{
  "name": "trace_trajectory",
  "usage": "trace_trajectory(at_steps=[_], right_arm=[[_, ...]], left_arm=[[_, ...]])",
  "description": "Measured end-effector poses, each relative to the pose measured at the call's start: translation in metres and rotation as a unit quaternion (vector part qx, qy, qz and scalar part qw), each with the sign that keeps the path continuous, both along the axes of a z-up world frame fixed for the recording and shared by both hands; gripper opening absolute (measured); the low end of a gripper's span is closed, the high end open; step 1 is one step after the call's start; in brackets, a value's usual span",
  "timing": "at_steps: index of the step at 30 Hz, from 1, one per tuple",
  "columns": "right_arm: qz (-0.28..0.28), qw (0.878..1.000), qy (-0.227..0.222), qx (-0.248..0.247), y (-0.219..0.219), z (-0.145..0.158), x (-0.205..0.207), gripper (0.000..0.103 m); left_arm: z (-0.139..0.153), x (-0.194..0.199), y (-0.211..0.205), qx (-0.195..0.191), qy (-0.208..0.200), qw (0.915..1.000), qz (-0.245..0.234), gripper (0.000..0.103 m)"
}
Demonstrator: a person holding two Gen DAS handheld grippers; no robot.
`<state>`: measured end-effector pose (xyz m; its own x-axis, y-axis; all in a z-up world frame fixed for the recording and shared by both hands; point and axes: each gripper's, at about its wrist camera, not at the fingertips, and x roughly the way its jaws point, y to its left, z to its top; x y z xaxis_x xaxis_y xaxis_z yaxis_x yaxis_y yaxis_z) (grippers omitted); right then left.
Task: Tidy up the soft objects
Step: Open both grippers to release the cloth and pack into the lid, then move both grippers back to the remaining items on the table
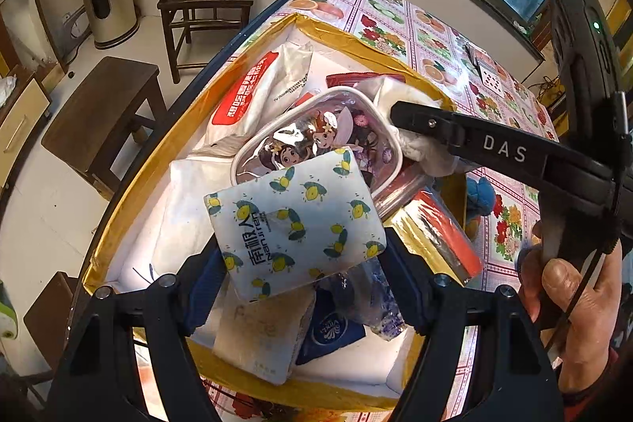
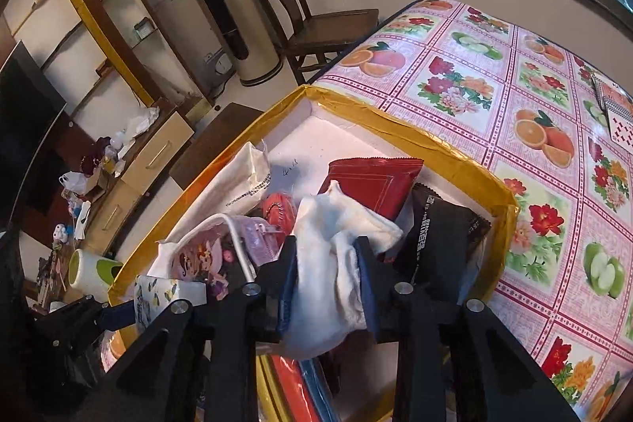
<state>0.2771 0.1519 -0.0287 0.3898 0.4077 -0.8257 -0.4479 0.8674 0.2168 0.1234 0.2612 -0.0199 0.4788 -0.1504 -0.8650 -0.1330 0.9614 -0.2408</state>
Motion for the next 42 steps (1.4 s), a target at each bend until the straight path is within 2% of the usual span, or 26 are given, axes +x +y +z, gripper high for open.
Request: trace_trajectory(at_steps=[3,6,9,14,20,25,30,33,36,42], right_arm=[[0.0,1.0,-0.007,0.022,-0.007,0.005,-0.005,0.05],[0.007,0.998,-0.025,0.055,-0.018,0.024,-0.016,0.061],[0.006,0.996,-0.035,0.088,-0.033,0.04,-0.029,0.063],[0.007,0.992,-0.03,0.122,-0.061,0.057,-0.055,0.066],[-0.003,0.991,-0.062,0.12,-0.125,0.083,-0.104,0.079],[-0.041,0.988,-0.068,0.129,-0.193,0.091,-0.13,0.08],[-0.079,0.988,-0.078,0.111,-0.254,0.091,-0.151,0.08],[-0.102,0.986,-0.076,0.108,-0.287,0.087,-0.157,0.08],[-0.125,0.983,-0.076,0.107,-0.316,0.081,-0.159,0.081],[-0.153,0.98,-0.06,0.112,-0.353,0.063,-0.159,0.081]], left_arm=[[-0.001,0.0,0.004,-0.014,-0.002,0.9999,0.001,0.076],[0.003,-0.003,0.008,-0.015,-0.009,0.9998,0.011,0.077],[0.013,-0.011,0.008,-0.002,-0.028,0.9993,0.025,0.078],[0.029,-0.023,0.004,-0.012,-0.044,0.9984,0.033,0.083],[0.048,-0.034,-0.03,-0.034,-0.052,0.9981,-0.006,0.083],[0.053,-0.028,-0.076,-0.045,-0.045,0.9967,-0.05,0.083],[0.044,-0.008,-0.125,-0.055,-0.021,0.9939,-0.093,0.083],[0.036,0.005,-0.15,-0.046,-0.006,0.9927,-0.111,0.083],[0.03,0.015,-0.169,-0.031,0.004,0.9923,-0.12,0.083],[0.019,0.032,-0.194,-0.037,0.02,0.989,-0.142,0.083]])
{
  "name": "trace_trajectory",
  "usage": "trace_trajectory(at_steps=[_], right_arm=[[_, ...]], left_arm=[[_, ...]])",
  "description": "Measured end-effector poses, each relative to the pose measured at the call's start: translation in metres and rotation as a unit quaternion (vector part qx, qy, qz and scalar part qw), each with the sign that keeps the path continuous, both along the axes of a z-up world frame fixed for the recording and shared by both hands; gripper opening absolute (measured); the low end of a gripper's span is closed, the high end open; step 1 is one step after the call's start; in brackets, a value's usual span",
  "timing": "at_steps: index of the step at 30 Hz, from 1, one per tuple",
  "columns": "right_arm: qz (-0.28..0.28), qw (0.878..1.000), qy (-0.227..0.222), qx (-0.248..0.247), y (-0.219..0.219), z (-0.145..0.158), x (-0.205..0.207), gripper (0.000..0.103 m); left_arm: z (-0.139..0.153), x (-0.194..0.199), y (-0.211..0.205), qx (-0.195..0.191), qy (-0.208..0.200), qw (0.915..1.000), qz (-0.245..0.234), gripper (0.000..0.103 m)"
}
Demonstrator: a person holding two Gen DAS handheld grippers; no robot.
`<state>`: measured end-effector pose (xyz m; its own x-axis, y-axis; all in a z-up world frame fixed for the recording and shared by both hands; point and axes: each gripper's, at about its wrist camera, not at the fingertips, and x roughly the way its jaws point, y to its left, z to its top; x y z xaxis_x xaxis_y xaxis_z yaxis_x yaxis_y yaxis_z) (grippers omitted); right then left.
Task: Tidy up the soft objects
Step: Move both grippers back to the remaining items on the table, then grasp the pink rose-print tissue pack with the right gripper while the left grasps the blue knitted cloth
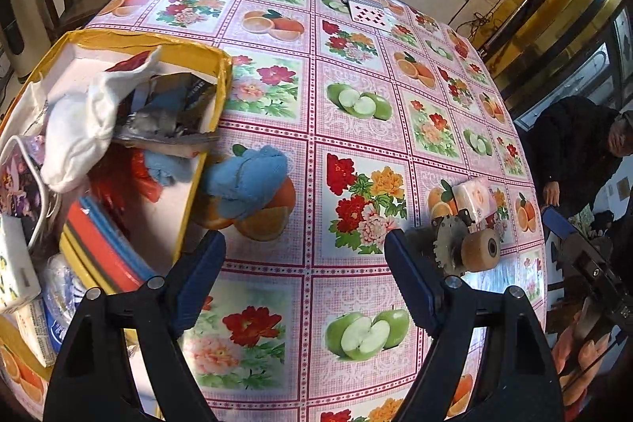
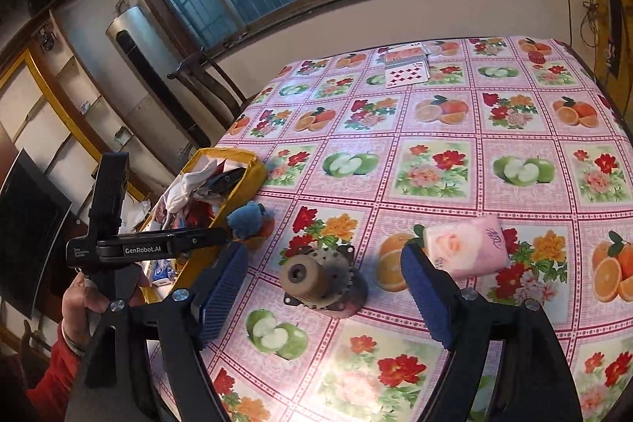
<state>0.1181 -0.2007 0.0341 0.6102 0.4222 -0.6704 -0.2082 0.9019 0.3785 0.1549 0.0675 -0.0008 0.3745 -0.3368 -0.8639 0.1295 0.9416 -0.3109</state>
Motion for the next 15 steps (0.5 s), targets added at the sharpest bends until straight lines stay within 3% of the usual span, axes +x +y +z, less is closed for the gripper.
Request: trace_trajectory(at_steps=[6,15], right_arm=[[-0.019,1.0,0.006,0.012,-0.024,-0.012,0.002,0.091],[-0.046,0.998,0.029,0.013,-0.051,-0.036,0.017,0.091]], left_arm=[[-0.017,0.019,-0.013,0.007,0.02,0.9997,-0.011,0.083],[-0.03,0.038,-0.017,0.018,0.029,0.9992,-0.019,0.083]])
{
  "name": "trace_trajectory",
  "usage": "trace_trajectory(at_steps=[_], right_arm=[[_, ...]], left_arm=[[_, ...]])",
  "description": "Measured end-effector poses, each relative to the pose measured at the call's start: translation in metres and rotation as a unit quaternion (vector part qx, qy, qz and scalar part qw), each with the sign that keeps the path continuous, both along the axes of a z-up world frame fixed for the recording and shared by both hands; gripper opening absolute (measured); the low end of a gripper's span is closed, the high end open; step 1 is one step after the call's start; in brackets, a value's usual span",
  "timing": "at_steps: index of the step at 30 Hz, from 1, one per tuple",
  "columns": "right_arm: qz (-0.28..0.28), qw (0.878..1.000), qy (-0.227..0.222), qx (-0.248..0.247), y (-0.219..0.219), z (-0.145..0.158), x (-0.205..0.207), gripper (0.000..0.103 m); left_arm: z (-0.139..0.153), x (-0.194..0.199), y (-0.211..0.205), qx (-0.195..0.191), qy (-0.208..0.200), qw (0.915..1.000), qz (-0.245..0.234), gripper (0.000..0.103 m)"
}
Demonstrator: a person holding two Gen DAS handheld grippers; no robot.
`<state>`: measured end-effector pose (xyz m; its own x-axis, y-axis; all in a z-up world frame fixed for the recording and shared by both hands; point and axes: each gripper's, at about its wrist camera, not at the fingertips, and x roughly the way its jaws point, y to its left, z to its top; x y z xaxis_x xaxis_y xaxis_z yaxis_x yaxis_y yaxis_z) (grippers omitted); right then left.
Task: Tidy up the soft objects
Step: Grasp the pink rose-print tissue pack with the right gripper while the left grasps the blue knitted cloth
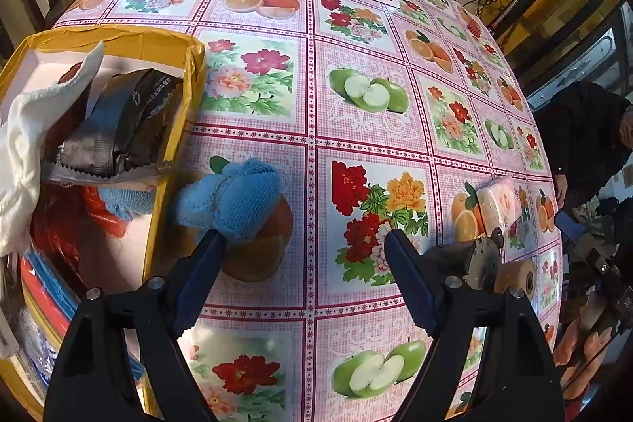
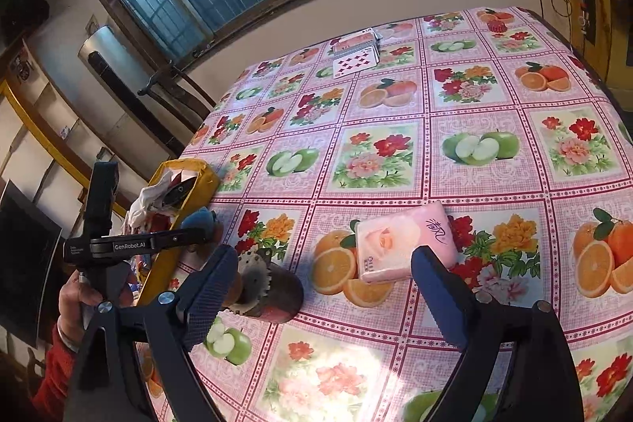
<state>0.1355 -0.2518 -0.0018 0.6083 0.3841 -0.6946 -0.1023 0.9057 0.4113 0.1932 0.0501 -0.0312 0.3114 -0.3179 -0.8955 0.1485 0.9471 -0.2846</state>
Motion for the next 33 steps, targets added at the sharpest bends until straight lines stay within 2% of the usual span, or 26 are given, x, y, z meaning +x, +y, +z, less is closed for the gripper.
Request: trace_trajectory(at_steps=[6,9,13,17,23,25,29,33], right_arm=[[-0.004,1.0,0.012,0.004,-0.004,-0.013,0.006,0.091],[-0.002,1.0,0.015,0.003,-0.004,-0.016,0.009,0.091],[-0.007,1.0,0.02,0.006,-0.005,-0.022,0.015,0.091],[-0.015,1.0,0.024,0.003,-0.008,-0.026,0.02,0.091],[-0.036,0.998,0.038,-0.024,-0.013,-0.035,0.035,0.096],[-0.039,0.997,0.051,-0.042,-0.011,-0.042,0.042,0.096],[-0.031,0.992,0.061,-0.103,-0.002,-0.049,0.053,0.097],[-0.008,0.99,0.072,-0.124,0.01,-0.055,0.06,0.099]], left_arm=[[0.003,0.009,-0.004,0.03,-0.008,0.9994,-0.013,0.083],[0.01,0.008,-0.001,0.014,-0.017,0.9996,-0.015,0.083],[0.006,0.013,-0.007,0.051,-0.019,0.9982,-0.027,0.083],[-0.002,0.022,-0.004,0.068,-0.019,0.9974,-0.011,0.083],[-0.008,0.031,-0.012,0.086,-0.032,0.9955,-0.021,0.083],[-0.014,0.035,-0.015,0.092,-0.022,0.9954,-0.02,0.083],[-0.023,0.038,-0.014,0.073,-0.007,0.9971,-0.02,0.084],[-0.022,0.038,-0.014,0.068,0.0,0.9975,-0.021,0.084]])
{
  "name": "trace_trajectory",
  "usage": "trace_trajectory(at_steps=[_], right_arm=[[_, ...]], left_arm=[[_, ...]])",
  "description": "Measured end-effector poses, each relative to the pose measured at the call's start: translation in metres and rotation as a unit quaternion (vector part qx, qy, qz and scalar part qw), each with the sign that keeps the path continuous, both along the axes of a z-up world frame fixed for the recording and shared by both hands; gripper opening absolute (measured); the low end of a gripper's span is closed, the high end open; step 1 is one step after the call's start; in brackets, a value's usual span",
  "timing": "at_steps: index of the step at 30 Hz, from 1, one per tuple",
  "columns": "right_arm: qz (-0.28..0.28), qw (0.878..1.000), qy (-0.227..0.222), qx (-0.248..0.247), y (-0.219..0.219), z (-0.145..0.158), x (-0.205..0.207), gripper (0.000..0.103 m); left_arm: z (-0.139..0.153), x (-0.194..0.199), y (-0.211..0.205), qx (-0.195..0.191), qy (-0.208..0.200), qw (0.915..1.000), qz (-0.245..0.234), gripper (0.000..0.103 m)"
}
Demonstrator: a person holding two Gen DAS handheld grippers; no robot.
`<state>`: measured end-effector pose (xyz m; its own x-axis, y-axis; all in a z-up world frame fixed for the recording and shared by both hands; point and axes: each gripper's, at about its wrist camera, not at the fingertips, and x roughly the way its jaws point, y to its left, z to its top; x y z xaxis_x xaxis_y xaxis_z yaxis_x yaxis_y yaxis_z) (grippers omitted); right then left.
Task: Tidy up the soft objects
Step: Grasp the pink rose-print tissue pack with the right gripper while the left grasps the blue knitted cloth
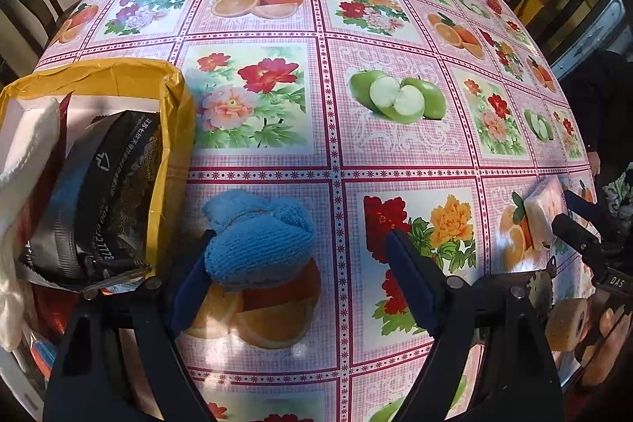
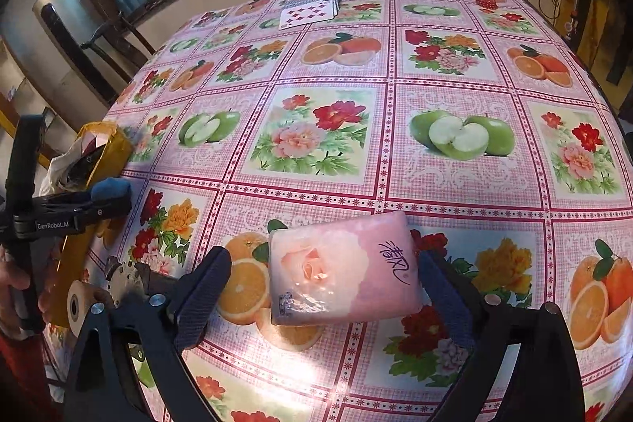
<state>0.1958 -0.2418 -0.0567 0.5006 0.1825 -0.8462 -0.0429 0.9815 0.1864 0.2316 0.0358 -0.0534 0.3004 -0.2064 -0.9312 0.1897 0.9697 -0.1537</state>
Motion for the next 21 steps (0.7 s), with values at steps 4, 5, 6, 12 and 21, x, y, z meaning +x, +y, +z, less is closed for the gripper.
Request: trace_trajectory(at_steps=[4,5,6,12,21], right_arm=[[0.013,0.999,0.017,-0.048,0.01,-0.01,0.005,0.101],[0.017,0.998,0.021,-0.057,0.012,-0.012,0.005,0.101],[0.019,0.998,0.024,-0.062,0.013,-0.015,0.005,0.101],[0.019,0.995,0.018,-0.098,0.017,-0.022,0.001,0.093],[0.014,0.994,0.009,-0.104,0.017,-0.017,-0.004,0.077]], left_arm=[[0.001,0.001,0.0,-0.012,0.003,0.9999,0.003,0.084],[0.001,0.001,-0.001,-0.008,0.002,1.0,0.0,0.084],[0.0,0.0,-0.003,-0.003,0.001,1.0,-0.003,0.083],[-0.002,-0.003,-0.005,0.009,-0.002,1.0,-0.004,0.082],[-0.001,-0.005,0.008,0.019,-0.003,0.9996,0.021,0.037]])
